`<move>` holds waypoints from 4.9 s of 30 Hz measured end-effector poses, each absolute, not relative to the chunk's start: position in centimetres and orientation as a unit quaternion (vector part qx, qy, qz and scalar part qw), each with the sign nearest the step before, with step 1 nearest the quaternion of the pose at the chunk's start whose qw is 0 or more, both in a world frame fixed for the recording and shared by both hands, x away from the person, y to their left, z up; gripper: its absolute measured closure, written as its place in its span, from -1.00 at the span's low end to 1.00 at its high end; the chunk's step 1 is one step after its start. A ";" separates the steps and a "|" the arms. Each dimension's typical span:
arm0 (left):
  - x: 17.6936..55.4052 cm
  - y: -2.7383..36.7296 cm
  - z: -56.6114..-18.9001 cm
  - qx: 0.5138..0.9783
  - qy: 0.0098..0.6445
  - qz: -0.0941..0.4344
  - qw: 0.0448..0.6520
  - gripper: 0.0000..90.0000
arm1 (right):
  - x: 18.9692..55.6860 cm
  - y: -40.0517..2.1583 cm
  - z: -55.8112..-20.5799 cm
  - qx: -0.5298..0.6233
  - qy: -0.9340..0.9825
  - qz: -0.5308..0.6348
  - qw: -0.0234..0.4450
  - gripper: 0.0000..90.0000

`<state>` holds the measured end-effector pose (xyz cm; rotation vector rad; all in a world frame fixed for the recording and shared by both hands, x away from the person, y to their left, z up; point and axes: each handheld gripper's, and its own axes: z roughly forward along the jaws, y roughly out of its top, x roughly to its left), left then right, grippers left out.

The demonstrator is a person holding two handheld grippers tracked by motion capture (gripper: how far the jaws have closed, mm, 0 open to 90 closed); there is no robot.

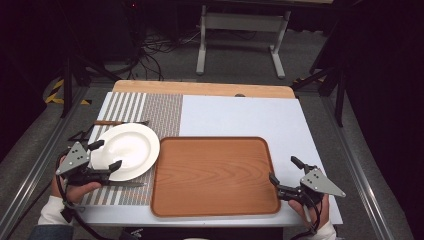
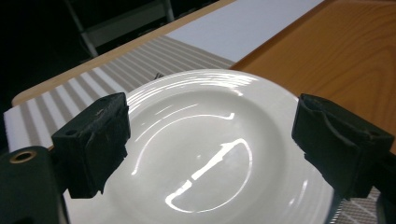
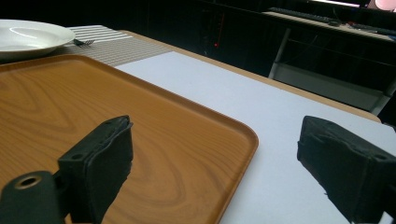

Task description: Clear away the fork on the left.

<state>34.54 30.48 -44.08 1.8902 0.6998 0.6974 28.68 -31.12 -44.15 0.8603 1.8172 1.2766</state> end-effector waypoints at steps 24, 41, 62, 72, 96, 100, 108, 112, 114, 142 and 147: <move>42.5 34.1 -42.2 0.806 0.327 0.273 0.410 -0.59 | 29.3 -31.1 -44.8 0.341 0.719 0.488 0.358 -0.83; 49.9 35.2 -42.8 0.838 0.372 0.236 0.320 -0.60 | 29.7 -31.0 -44.9 0.339 0.730 0.485 0.341 -0.81; 55.1 34.6 -45.0 0.894 0.368 0.160 0.197 -0.57 | 29.9 -31.5 -45.6 0.355 0.750 0.454 0.325 -0.80; 56.2 33.1 -45.0 0.913 0.339 0.156 0.167 -0.50 | 29.9 -31.7 -45.7 0.361 0.752 0.455 0.312 -0.79; 55.9 32.3 -44.5 0.930 0.313 0.087 0.172 0.70 | 30.2 -31.4 -46.3 0.369 0.780 0.427 0.272 -0.79; 55.5 32.5 -44.7 0.924 0.320 0.097 0.186 0.70 | 30.2 -31.4 -46.4 0.368 0.782 0.424 0.272 -0.79; 54.8 32.8 -44.8 0.914 0.334 0.126 0.195 0.70 | 30.4 -31.2 -46.4 0.365 0.785 0.422 0.270 -0.79; 54.7 33.0 -44.6 0.908 0.336 0.143 0.208 0.70 | 30.5 -31.2 -46.5 0.365 0.785 0.421 0.270 -0.79; 54.7 33.0 -44.7 0.906 0.339 0.143 0.211 0.70 | 30.5 -31.2 -46.4 0.363 0.784 0.421 0.275 -0.79; 51.6 33.0 -42.6 0.845 0.362 0.234 0.317 0.70 | 30.4 -31.4 -46.1 0.364 0.772 0.432 0.289 -0.79; 50.7 32.5 -42.3 0.841 0.354 0.246 0.325 0.70 | 30.2 -31.8 -45.6 0.370 0.756 0.443 0.309 -0.79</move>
